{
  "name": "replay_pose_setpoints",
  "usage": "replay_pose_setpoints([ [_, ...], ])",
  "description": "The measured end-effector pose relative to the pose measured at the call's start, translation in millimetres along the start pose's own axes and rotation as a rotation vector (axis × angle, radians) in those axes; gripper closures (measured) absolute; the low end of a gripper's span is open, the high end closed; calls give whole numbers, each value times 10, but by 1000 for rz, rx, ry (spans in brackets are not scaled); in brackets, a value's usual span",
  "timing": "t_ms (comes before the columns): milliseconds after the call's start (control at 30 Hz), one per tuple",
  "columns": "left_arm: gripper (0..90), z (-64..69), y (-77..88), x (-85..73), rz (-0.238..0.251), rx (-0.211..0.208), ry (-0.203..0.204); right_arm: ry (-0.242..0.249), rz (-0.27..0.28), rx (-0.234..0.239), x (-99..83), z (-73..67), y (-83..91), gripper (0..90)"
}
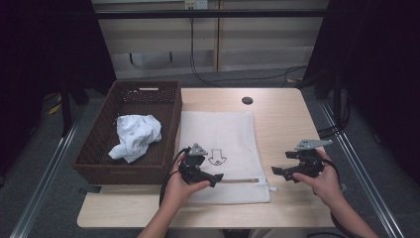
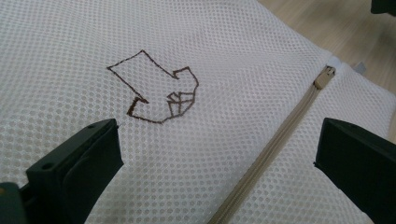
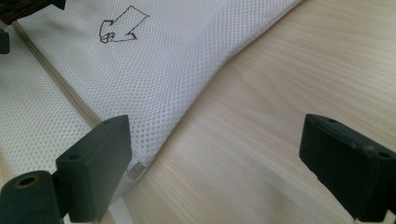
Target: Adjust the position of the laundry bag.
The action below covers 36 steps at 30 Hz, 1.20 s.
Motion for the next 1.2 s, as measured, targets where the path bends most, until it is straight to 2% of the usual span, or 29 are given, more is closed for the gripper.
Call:
replay_pose_setpoints([
  [67, 0, 13, -13, 3, -3, -3, 13, -8, 7, -4, 9, 10, 13, 90],
  [233, 0, 29, -38, 44, -5, 4, 12, 0, 6, -11, 36, -1, 15, 96],
  [367, 1, 32, -57, 69, -12, 27, -6, 6, 9, -13, 46, -6, 3, 103],
  [400, 12, 44, -70, 75, -7, 27, 2, 3, 12, -15, 50, -7, 5, 104],
  [433, 34, 41, -69, 77, -22, 31, -7, 8, 13, -15, 55, -3, 3, 103],
  [500, 71, 67, -78, 90, -10, 33, 8, 9, 14, -18, 56, 4, -1, 101],
  [533, 82, 66, -65, 108, -19, 58, -14, 9, 16, -18, 52, 8, -4, 102],
  [567, 91, 62, -57, 117, -17, 75, -13, 6, 16, -23, 49, 12, -1, 102],
  [667, 158, 42, -33, 140, -6, 101, 2, -1, 17, -26, 39, 21, 9, 102],
  [733, 215, 40, -41, 150, 6, 103, 34, 5, 19, -24, 37, 21, 17, 102],
  [833, 335, 18, -36, 157, 5, 101, 41, 3, 18, -29, 34, 8, 23, 101],
  [867, 335, 8, -27, 157, -11, 112, 46, 3, 18, -26, 31, 4, 28, 100],
  [900, 374, -6, -31, 155, -22, 143, 72, 11, 14, -25, 23, 1, 41, 98],
  [933, 409, -6, -31, 155, -22, 143, 72, 11, 14, -25, 23, 1, 41, 98],
  [967, 447, -25, -36, 155, -45, 165, 79, 8, 18, -33, 16, -4, 59, 98],
  [1000, 472, -31, -43, 158, -40, 175, 92, 7, 14, -31, 10, -3, 71, 97],
  [1067, 535, -44, -47, 163, -42, 190, 88, 8, 13, -40, -4, 2, 87, 97],
  [1133, 555, -61, -49, 172, -38, 196, 99, 12, 15, -41, -11, 8, 93, 97],
  [1200, 643, -66, -44, 187, -50, 213, 92, 8, 9, -45, -39, 10, 114, 98],
])
Point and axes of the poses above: each handheld gripper's, and its own axes: y roughly backward along the jaws, x roughly out of its top, z roughly to its right, the point moved 3 cm from there along -y, roughly forward along the jaws, and after that the axes turned 7 degrees about y, right-handed, at the moved point
